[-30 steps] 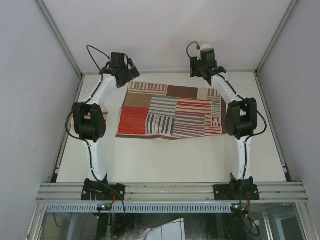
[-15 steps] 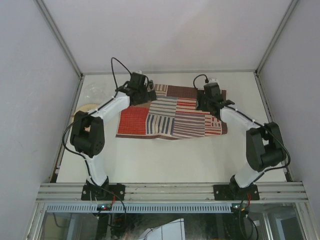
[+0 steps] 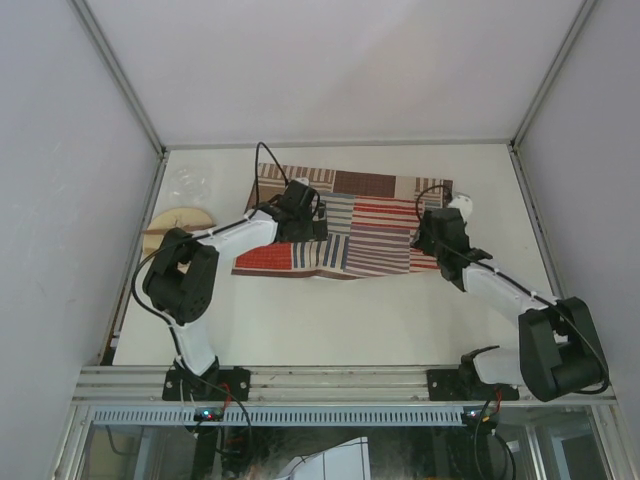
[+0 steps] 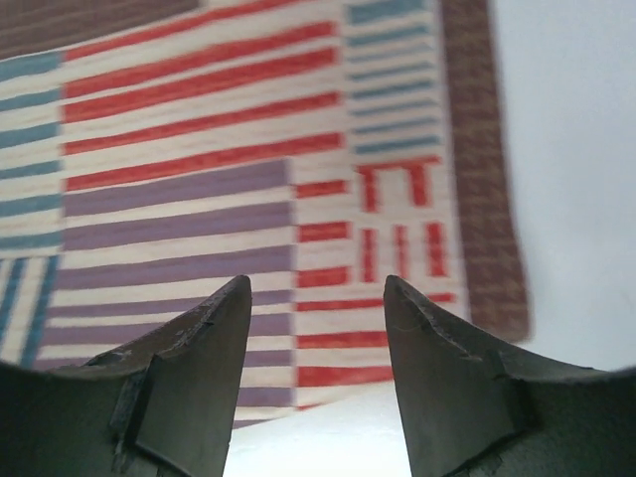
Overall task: Set the dinner table for one person
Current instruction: Flatten out the napkin at the center of the board.
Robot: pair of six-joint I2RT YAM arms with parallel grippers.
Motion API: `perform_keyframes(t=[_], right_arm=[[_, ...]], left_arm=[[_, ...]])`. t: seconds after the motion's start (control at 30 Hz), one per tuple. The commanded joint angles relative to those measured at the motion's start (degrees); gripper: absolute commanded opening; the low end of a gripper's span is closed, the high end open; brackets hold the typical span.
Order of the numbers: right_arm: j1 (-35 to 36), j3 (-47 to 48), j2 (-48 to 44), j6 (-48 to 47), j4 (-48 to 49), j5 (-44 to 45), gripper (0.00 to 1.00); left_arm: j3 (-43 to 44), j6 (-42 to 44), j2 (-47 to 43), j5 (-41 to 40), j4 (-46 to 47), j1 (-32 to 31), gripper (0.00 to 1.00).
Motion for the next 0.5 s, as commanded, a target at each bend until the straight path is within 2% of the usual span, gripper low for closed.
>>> perform_keyframes(t=[0.0, 0.27, 0.47], right_arm=[[-5.83, -4.72, -3.53, 7.55, 5.82, 1.44, 0.56], [-6.3, -7.92, -5.88, 9.99, 2.87, 10.43, 0.55], [-7.54, -12.18, -7.63, 12.4, 3.84, 10.14, 0.55]], left_arm=[[-2.11, 1.08, -3.31, -1.71, 2.54, -0.96, 1.0], [-4.22, 0.99, -3.57, -1.06, 3.02, -1.33, 1.0], [-5.78, 1.03, -3.97, -1.44, 3.02, -1.52, 1.0]])
